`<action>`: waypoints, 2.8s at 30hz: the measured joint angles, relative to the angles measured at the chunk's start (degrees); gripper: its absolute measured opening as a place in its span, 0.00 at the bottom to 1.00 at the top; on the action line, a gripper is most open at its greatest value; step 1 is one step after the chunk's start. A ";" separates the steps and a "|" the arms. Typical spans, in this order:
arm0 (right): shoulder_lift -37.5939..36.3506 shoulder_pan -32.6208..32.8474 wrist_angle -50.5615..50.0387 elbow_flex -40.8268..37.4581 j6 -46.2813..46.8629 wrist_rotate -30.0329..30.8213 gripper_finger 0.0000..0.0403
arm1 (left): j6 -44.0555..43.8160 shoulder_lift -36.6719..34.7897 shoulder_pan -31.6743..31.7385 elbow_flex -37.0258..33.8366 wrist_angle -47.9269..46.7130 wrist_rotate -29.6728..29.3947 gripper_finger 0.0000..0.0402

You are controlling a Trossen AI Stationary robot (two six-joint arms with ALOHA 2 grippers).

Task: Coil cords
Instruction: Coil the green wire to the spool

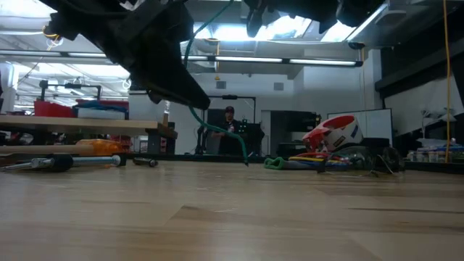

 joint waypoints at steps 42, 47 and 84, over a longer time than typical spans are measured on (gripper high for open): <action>0.09 -2.02 -27.61 0.02 -28.20 -5.45 0.01 | -2.43 0.00 -3.11 -0.45 11.07 3.51 0.21; 0.11 -2.02 -31.73 0.02 -30.20 -3.41 0.01 | -1.42 0.00 -3.11 -0.45 11.07 5.07 0.21; 0.11 -2.00 -40.38 0.04 -32.20 2.64 0.01 | -6.09 0.00 1.24 -0.47 1.05 -1.32 0.18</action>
